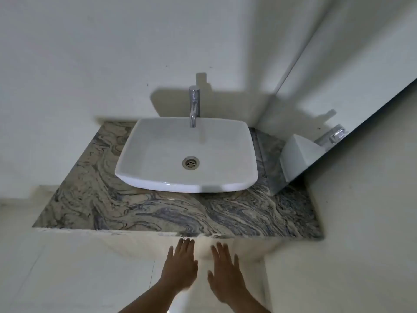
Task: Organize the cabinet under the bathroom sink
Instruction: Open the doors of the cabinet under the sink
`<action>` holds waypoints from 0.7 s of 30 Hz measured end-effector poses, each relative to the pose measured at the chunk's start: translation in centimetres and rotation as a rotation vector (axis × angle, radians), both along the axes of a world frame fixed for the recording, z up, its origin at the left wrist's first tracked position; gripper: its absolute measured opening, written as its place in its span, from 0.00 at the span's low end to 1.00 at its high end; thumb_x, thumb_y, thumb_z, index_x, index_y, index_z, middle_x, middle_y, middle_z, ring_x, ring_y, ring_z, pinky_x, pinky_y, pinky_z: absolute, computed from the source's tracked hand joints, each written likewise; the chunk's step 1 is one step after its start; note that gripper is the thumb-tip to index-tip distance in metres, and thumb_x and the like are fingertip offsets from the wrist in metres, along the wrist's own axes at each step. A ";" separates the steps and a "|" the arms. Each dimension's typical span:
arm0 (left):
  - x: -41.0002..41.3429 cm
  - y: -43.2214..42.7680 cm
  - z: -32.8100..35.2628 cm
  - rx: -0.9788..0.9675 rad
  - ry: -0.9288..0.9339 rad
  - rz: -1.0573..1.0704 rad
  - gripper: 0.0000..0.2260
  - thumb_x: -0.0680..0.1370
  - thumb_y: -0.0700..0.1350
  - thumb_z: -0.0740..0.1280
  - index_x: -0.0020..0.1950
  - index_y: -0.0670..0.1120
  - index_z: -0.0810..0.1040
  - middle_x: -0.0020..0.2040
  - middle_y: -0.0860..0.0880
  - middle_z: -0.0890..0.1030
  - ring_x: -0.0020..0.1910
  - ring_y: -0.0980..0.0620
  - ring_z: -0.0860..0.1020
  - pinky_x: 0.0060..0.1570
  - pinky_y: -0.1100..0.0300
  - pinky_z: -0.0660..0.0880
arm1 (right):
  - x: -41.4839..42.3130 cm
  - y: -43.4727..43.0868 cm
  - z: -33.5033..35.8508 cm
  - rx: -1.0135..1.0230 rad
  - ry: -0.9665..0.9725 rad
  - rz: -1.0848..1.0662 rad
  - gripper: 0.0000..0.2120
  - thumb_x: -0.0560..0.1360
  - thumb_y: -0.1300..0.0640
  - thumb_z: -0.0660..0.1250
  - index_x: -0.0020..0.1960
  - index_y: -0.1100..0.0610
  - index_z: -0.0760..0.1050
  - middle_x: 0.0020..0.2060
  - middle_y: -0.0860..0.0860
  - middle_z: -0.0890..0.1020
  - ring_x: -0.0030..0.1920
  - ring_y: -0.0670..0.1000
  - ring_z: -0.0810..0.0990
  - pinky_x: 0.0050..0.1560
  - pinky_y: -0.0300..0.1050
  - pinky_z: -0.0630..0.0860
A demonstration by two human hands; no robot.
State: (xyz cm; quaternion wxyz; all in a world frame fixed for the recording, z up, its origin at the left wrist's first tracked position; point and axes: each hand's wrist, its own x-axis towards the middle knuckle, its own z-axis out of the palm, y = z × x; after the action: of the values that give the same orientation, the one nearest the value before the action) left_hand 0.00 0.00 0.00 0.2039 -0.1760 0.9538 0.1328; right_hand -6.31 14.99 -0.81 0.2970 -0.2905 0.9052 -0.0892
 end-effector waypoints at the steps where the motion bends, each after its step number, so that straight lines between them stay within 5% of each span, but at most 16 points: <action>1: -0.6 -0.2 -0.8 -0.007 -0.021 0.016 0.30 0.85 0.52 0.52 0.82 0.43 0.43 0.83 0.46 0.46 0.82 0.46 0.43 0.79 0.46 0.47 | -0.8 -0.4 -0.5 -0.016 0.011 0.047 0.37 0.79 0.46 0.60 0.81 0.56 0.47 0.80 0.53 0.45 0.80 0.56 0.45 0.74 0.59 0.44; 4: -1.8 -0.8 -2.1 -0.031 -0.040 0.045 0.34 0.85 0.54 0.54 0.81 0.42 0.38 0.81 0.46 0.37 0.81 0.45 0.38 0.79 0.45 0.46 | -2.9 -1.3 -2.0 0.015 0.119 0.044 0.43 0.64 0.40 0.76 0.73 0.58 0.70 0.73 0.54 0.71 0.72 0.56 0.71 0.66 0.63 0.63; 7: -2.4 -0.7 -3.3 -0.044 -0.065 0.050 0.35 0.83 0.55 0.57 0.82 0.42 0.41 0.82 0.43 0.42 0.81 0.44 0.43 0.78 0.46 0.55 | -3.4 -1.5 -3.5 -0.012 0.152 0.155 0.41 0.75 0.44 0.66 0.80 0.57 0.50 0.79 0.53 0.57 0.78 0.55 0.56 0.73 0.65 0.46; 9: -3.0 -0.7 -3.7 -0.028 -0.070 0.078 0.34 0.82 0.53 0.59 0.82 0.42 0.47 0.82 0.42 0.53 0.79 0.42 0.56 0.71 0.49 0.68 | -3.8 -1.7 -3.8 0.036 0.105 0.129 0.42 0.74 0.43 0.67 0.80 0.57 0.51 0.77 0.55 0.63 0.77 0.56 0.62 0.72 0.67 0.52; 11: -3.6 -0.7 -3.8 -0.005 -0.096 0.090 0.33 0.82 0.52 0.59 0.82 0.43 0.49 0.81 0.42 0.55 0.76 0.44 0.62 0.64 0.50 0.73 | -4.1 -1.7 -4.1 0.029 0.112 0.121 0.41 0.77 0.44 0.64 0.80 0.58 0.47 0.79 0.55 0.58 0.79 0.56 0.56 0.74 0.66 0.48; 13: -3.9 -0.4 -3.9 0.011 -0.126 0.110 0.32 0.83 0.50 0.59 0.82 0.44 0.47 0.82 0.43 0.52 0.74 0.44 0.64 0.62 0.51 0.73 | -4.3 -1.8 -3.8 0.041 0.069 0.113 0.40 0.80 0.46 0.60 0.80 0.55 0.40 0.80 0.52 0.48 0.80 0.55 0.46 0.76 0.64 0.42; 17: -3.4 -0.1 -4.2 0.061 -0.158 0.171 0.38 0.81 0.43 0.61 0.82 0.46 0.38 0.82 0.46 0.37 0.67 0.44 0.70 0.56 0.52 0.76 | -4.1 -2.1 -3.6 0.043 0.069 0.076 0.42 0.78 0.44 0.61 0.80 0.52 0.37 0.80 0.50 0.43 0.80 0.55 0.41 0.75 0.65 0.40; 21: -2.2 0.1 -4.0 0.009 -0.158 0.099 0.41 0.77 0.39 0.62 0.81 0.46 0.36 0.82 0.45 0.39 0.68 0.43 0.68 0.59 0.51 0.75 | -3.1 -1.1 -2.8 0.097 0.068 0.113 0.43 0.79 0.44 0.61 0.80 0.51 0.34 0.79 0.49 0.36 0.79 0.53 0.34 0.75 0.64 0.37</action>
State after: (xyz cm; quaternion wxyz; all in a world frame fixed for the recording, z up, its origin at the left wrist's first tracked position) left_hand -2.22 0.14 -3.96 0.2725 -0.2322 0.9243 0.1326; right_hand -9.42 13.90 -3.63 0.2844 -0.3294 0.9001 -0.0186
